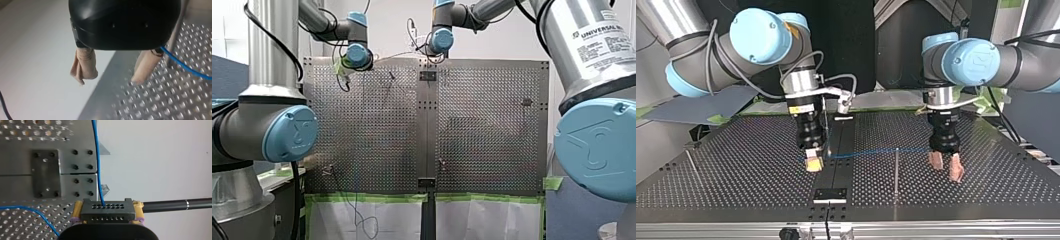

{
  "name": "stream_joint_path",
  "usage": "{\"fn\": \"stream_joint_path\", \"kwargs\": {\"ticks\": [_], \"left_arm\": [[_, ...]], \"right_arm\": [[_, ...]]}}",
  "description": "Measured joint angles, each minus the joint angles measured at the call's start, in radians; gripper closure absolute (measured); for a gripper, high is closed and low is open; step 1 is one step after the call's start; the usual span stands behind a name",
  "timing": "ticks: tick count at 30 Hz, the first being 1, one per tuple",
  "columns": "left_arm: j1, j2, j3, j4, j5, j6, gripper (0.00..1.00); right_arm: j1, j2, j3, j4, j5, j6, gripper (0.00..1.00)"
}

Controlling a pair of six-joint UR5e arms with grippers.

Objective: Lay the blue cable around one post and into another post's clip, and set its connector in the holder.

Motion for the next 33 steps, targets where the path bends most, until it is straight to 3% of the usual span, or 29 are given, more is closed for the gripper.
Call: {"fn": "stream_joint_path", "kwargs": {"ticks": [5,11,26,33], "left_arm": [[0.048,-0.036,0.011,-0.009,0.048,0.011,0.0],[0.072,-0.045,0.02,-0.009,0.09,0.007,0.0],[0.088,-0.109,0.081,-0.021,0.24,0.001,0.0],[0.094,-0.126,0.103,-0.027,0.27,-0.008,0.0]], "right_arm": [[-0.011,0.011,-0.012,0.001,-0.005,0.001,1.0],[-0.026,0.013,-0.014,0.0,-0.006,0.002,1.0],[-0.067,0.04,-0.027,-0.025,-0.012,0.003,1.0],[-0.079,0.063,-0.049,-0.027,-0.013,0.003,1.0]]}}
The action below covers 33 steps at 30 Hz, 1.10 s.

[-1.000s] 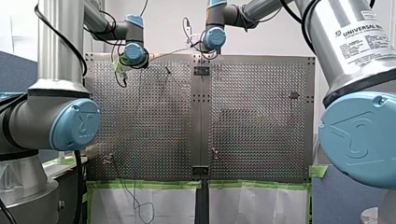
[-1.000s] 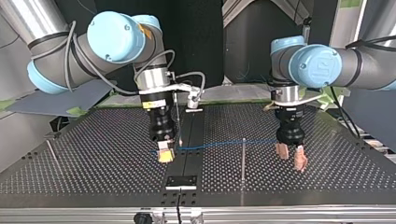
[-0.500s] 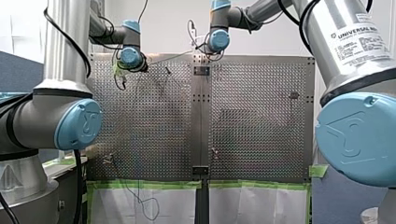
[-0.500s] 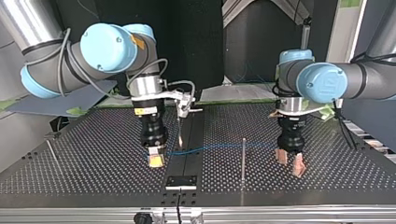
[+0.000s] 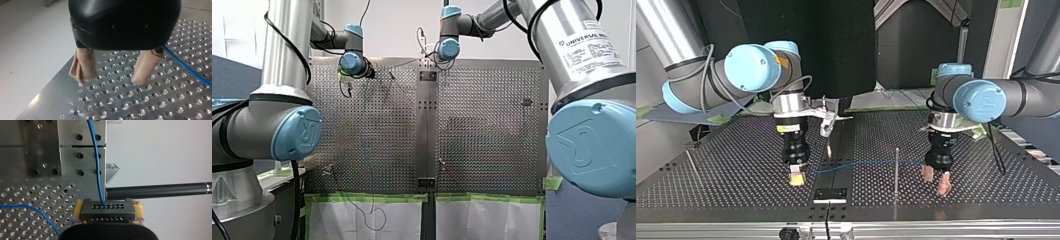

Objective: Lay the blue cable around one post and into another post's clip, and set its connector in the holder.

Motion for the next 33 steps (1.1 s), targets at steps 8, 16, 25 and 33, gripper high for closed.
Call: {"fn": "stream_joint_path", "kwargs": {"ticks": [8,16,25,33], "left_arm": [[0.003,-0.039,0.003,-0.001,0.026,0.001,0.0],[-0.002,-0.054,0.003,0.0,0.038,0.0,0.0],[-0.008,-0.056,-0.027,0.02,0.054,-0.023,0.0],[-0.011,-0.056,-0.04,0.048,0.082,-0.078,0.0]], "right_arm": [[-0.021,0.027,-0.002,0.003,0.009,0.012,1.0],[-0.048,0.072,0.0,0.055,0.062,0.031,1.0],[-0.075,0.098,0.063,0.081,0.084,0.067,1.0],[-0.103,0.099,0.138,0.011,0.083,0.132,1.0]]}}
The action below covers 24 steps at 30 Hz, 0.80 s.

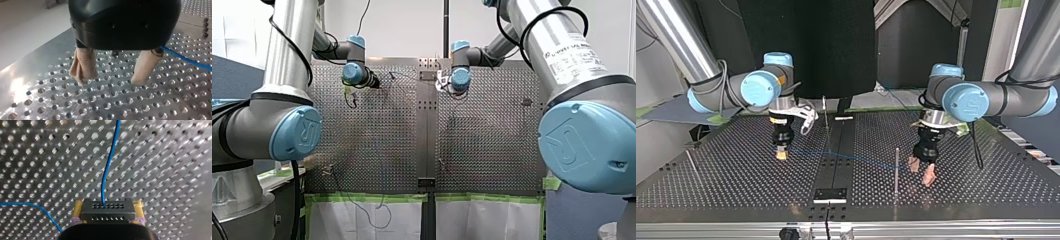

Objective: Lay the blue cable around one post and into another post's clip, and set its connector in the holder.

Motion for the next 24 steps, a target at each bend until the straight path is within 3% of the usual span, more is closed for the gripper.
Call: {"fn": "stream_joint_path", "kwargs": {"ticks": [7,10,17,24], "left_arm": [[-0.001,0.0,0.0,0.004,0.022,-0.023,0.0],[-0.002,0.0,0.0,0.004,0.022,-0.024,0.0],[-0.006,0.0,0.0,0.003,0.022,-0.025,0.0],[-0.008,0.0,0.0,0.003,0.021,-0.025,0.0]], "right_arm": [[-0.015,0.001,0.071,-0.071,-0.003,0.053,1.0],[-0.015,0.002,0.1,-0.1,-0.002,0.067,1.0],[-0.016,0.02,0.169,-0.169,0.004,0.073,1.0],[-0.016,0.079,0.236,-0.236,0.02,0.072,1.0]]}}
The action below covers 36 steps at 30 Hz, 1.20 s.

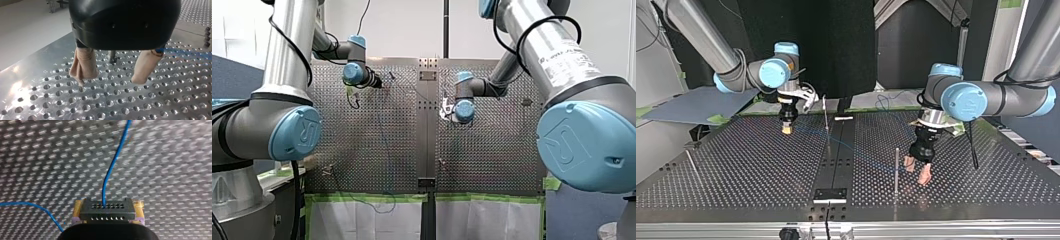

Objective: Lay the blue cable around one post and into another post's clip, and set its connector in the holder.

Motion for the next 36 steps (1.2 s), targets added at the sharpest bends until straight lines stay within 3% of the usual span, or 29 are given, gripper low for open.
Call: {"fn": "stream_joint_path", "kwargs": {"ticks": [10,21,27,32,36], "left_arm": [[0.0,0.0,0.0,0.001,-0.002,0.0,0.0],[0.002,0.0,0.0,0.001,-0.002,0.0,0.0],[0.002,0.0,0.0,0.001,-0.001,0.0,0.0],[0.005,0.0,0.0,0.001,0.0,0.0,0.0],[0.006,0.0,0.0,0.001,0.0,0.0,0.0]], "right_arm": [[0.0,0.089,0.101,-0.101,0.028,-0.001,1.0],[-0.012,0.105,0.209,-0.209,0.037,-0.005,1.0],[-0.029,0.14,0.265,-0.265,0.045,-0.008,1.0],[-0.048,0.188,0.315,-0.315,0.054,0.004,1.0],[-0.077,0.23,0.357,-0.357,0.045,0.013,1.0]]}}
